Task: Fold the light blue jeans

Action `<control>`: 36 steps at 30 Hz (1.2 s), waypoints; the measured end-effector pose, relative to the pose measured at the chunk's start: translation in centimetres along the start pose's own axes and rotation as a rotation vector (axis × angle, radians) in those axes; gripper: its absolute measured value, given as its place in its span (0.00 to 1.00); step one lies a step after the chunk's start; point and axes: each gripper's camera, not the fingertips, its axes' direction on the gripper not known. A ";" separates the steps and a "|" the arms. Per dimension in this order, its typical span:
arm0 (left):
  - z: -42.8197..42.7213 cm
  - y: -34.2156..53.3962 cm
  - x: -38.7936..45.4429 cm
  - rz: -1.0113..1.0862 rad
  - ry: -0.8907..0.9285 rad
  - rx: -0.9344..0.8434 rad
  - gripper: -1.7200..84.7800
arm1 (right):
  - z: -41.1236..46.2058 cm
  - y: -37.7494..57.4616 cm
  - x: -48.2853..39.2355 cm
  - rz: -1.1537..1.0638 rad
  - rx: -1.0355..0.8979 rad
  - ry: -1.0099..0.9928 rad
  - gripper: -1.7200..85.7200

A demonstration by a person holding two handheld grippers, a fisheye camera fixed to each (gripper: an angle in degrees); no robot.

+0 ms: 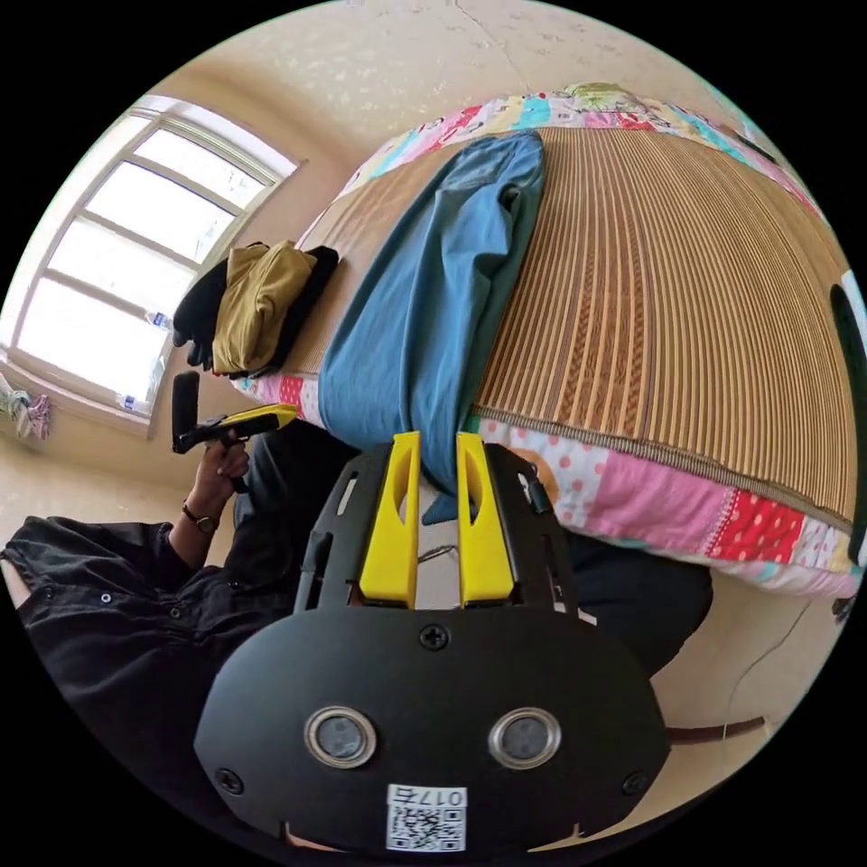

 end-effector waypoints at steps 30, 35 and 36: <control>-1.6 2.7 -9.7 -0.128 0.234 0.010 0.09 | 4.2 5.6 -0.9 0.078 0.132 0.007 0.08; -1.2 3.0 -9.6 -0.096 0.207 -0.002 0.10 | 6.9 9.8 -3.2 0.040 0.061 0.104 0.09; -0.7 3.1 -9.7 -0.088 0.218 -0.003 0.09 | 7.9 10.6 -3.5 0.050 0.047 0.100 0.09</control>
